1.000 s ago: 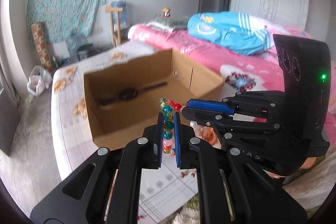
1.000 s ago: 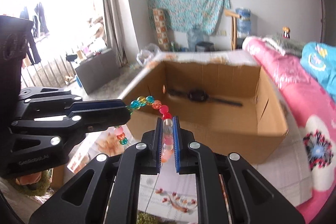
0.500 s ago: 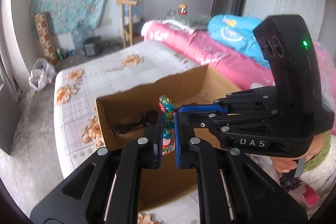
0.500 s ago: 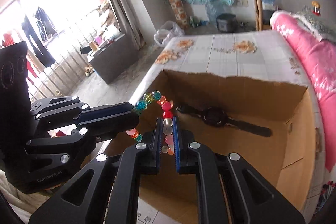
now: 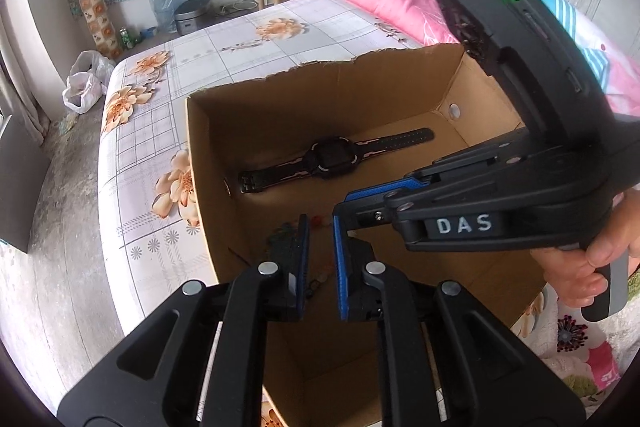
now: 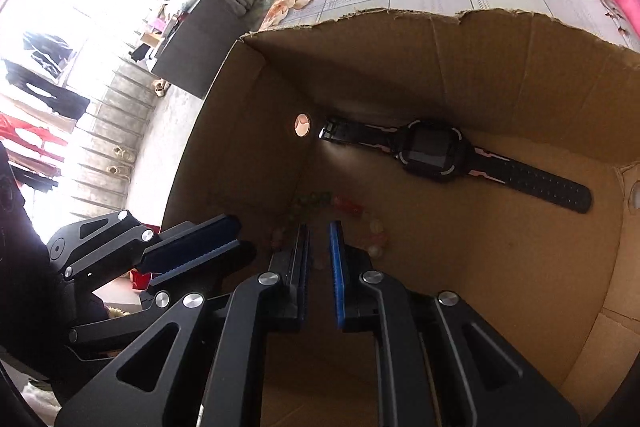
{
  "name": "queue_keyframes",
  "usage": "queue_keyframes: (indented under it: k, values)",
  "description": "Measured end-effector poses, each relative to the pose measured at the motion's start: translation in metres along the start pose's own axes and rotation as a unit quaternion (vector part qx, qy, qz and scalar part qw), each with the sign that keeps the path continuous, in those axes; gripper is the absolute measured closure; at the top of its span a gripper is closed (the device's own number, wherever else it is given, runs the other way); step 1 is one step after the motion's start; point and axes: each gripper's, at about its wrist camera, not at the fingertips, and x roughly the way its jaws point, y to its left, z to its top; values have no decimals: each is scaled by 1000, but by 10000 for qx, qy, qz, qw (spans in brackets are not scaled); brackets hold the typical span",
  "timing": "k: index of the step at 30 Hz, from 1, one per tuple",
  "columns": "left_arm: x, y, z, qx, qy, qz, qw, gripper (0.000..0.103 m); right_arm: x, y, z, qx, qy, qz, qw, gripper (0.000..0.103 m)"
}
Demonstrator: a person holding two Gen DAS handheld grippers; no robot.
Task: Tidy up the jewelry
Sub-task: 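Carry the bead bracelet over the box and lower it inside, then open both tools to release the bracelet and withdraw from the box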
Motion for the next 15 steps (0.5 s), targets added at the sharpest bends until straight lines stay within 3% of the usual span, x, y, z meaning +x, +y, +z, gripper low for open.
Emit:
queue_keyframes:
  k: [3,5,9,15]
  values:
    - [-2,2,1,-38,-58,24,10000,91,-14,-3,-2,-15,-276,2,9996,92]
    - [-10,2,-1,-73,-176,21,9998,85,-26,-2,-7,2,-538,44,9985,91]
    - [-28,1,-7,-141,-501,36,9986,79,-53,-1,-24,7,-1100,60,9939,81]
    - [-58,-10,-22,-142,-956,49,9953,61,-91,11,-56,-173,-1841,-66,9827,67]
